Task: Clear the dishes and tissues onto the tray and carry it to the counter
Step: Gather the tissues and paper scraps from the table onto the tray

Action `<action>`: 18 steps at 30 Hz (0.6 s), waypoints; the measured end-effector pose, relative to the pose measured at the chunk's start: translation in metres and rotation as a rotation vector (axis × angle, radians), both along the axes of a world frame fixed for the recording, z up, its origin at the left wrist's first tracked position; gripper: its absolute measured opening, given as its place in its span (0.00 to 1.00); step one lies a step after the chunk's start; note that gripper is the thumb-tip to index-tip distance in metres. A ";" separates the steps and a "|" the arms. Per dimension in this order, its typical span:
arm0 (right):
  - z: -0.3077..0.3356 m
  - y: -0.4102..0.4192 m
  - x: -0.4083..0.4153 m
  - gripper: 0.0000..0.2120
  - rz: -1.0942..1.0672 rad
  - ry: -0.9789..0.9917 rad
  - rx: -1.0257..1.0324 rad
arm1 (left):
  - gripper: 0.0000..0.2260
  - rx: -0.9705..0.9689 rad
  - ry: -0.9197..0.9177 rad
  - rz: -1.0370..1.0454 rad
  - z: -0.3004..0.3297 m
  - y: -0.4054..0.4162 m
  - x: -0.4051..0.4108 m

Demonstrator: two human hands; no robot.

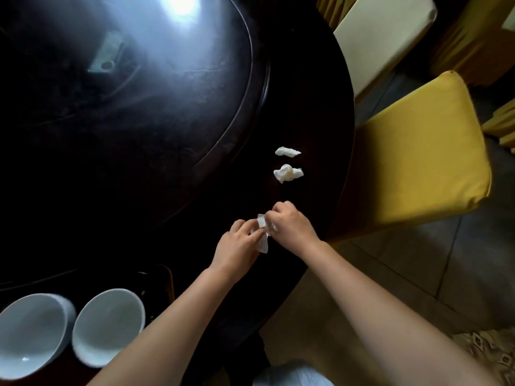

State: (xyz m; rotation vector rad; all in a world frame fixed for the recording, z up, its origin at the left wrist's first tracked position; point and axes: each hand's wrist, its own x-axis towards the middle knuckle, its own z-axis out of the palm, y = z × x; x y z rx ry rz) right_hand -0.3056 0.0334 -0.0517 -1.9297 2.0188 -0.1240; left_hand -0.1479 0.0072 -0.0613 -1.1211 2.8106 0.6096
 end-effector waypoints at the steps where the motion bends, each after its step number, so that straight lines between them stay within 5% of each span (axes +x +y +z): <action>1: -0.002 -0.001 0.000 0.07 -0.014 -0.039 -0.007 | 0.20 0.003 0.042 0.019 -0.001 -0.001 -0.001; 6: -0.007 -0.005 0.000 0.20 -0.186 -0.196 0.044 | 0.15 0.041 0.183 0.106 -0.002 -0.003 -0.003; 13: -0.005 -0.015 -0.007 0.06 -0.194 -0.126 0.092 | 0.14 0.118 0.227 0.202 -0.006 -0.012 -0.016; 18: 0.003 -0.015 -0.017 0.03 -0.369 -0.536 0.158 | 0.16 0.152 0.375 0.243 -0.007 -0.015 -0.020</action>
